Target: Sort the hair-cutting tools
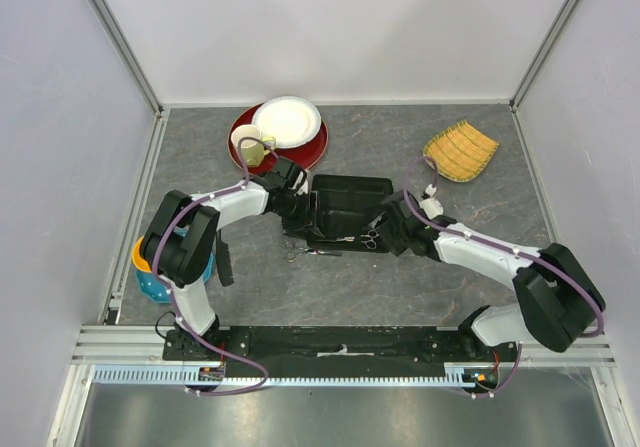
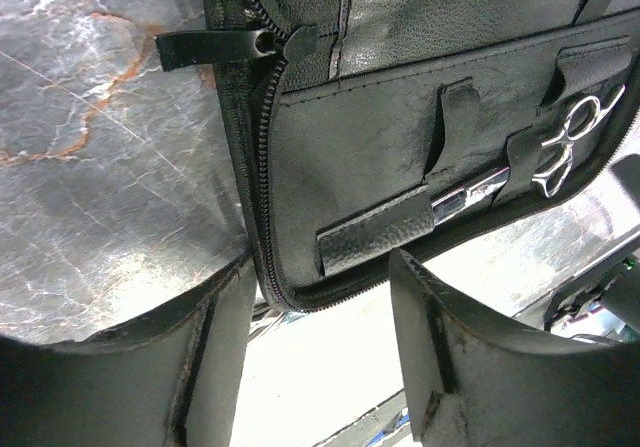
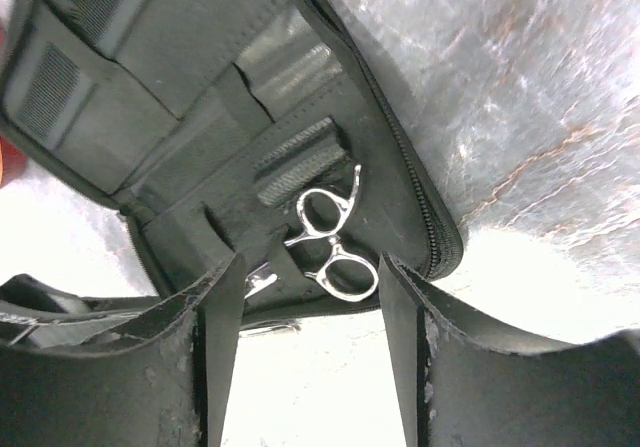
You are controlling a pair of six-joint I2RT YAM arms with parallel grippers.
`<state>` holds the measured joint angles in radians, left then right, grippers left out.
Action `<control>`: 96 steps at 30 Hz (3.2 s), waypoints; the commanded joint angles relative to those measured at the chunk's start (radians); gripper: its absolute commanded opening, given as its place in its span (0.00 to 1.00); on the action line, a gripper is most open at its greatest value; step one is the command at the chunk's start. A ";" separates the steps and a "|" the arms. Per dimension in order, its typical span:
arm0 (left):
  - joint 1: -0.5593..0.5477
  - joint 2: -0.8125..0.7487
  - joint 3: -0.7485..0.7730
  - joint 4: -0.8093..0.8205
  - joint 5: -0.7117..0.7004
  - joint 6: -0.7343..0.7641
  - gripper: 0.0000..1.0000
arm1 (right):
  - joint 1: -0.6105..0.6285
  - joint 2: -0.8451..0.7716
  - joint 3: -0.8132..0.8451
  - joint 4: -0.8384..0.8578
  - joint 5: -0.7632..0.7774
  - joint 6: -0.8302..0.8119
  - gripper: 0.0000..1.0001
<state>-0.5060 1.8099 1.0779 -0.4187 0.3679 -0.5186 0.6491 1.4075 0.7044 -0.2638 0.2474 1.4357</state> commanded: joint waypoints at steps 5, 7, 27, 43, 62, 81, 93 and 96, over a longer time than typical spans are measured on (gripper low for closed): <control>0.014 -0.032 0.091 -0.034 -0.112 0.029 0.71 | -0.025 -0.099 0.205 -0.061 0.049 -0.489 0.69; 0.049 -0.064 0.114 -0.043 -0.150 0.025 0.73 | -0.022 -0.053 0.277 -0.040 -0.017 -0.706 0.69; 0.391 -0.382 0.047 -0.157 -0.299 -0.041 0.75 | 0.331 0.475 0.648 0.083 -0.353 -1.353 0.53; 0.455 -0.347 0.001 -0.132 -0.222 -0.029 0.75 | 0.337 0.614 0.718 0.064 -0.254 -1.380 0.29; 0.472 -0.304 -0.019 -0.106 -0.176 -0.020 0.75 | 0.336 0.650 0.701 -0.080 -0.296 -1.428 0.33; 0.474 -0.279 -0.026 -0.103 -0.060 0.003 0.74 | 0.382 0.581 0.704 -0.161 -0.241 -1.379 0.00; 0.446 -0.300 -0.164 0.190 0.555 -0.014 0.73 | 0.377 0.276 0.583 -0.068 -0.111 -1.336 0.00; 0.403 -0.302 -0.150 0.207 0.601 -0.008 0.73 | 0.377 0.234 0.570 -0.057 -0.089 -1.342 0.00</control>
<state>-0.0608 1.5333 0.9112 -0.3302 0.7918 -0.5236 1.0256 1.7222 1.2938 -0.3920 0.1028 0.0795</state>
